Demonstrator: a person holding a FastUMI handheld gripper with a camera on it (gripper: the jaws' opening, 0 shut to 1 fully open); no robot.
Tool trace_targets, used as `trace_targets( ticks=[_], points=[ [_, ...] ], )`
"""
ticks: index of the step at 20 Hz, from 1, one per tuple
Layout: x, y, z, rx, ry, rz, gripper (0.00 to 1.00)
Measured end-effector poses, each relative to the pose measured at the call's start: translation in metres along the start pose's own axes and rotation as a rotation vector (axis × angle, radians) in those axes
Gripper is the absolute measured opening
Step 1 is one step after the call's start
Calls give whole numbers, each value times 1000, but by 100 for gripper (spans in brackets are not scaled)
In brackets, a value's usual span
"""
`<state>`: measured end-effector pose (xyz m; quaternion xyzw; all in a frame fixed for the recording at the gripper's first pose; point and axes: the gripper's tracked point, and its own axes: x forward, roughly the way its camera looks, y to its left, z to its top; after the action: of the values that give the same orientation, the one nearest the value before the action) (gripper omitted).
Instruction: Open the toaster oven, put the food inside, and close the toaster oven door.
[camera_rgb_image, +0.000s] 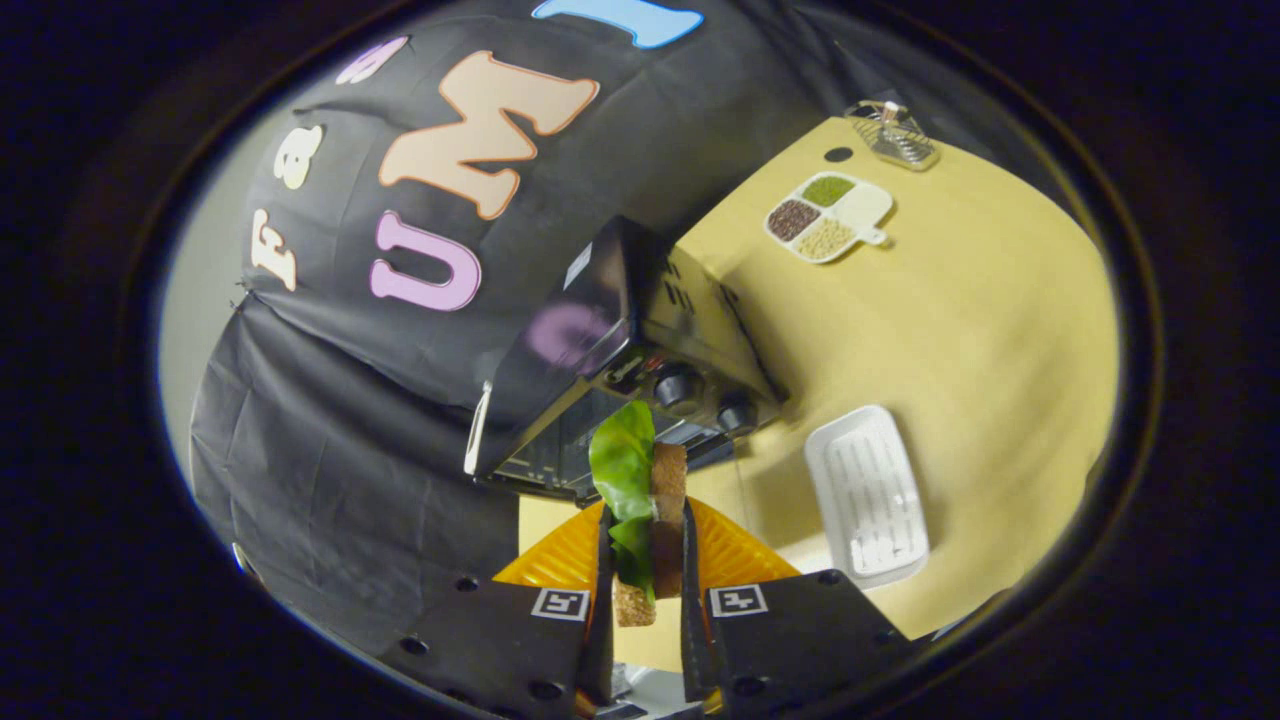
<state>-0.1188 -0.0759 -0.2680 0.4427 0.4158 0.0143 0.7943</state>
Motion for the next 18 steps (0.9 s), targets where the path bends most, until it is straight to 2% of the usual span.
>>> trace_targets(
  ticks=[8, 13, 18],
  points=[
    [62, 43, -27, 107, 46, 71, 29],
    [101, 67, -28, 181, 7, 157, 29],
    [136, 73, -27, 222, -40, 173, 29]
  ],
)
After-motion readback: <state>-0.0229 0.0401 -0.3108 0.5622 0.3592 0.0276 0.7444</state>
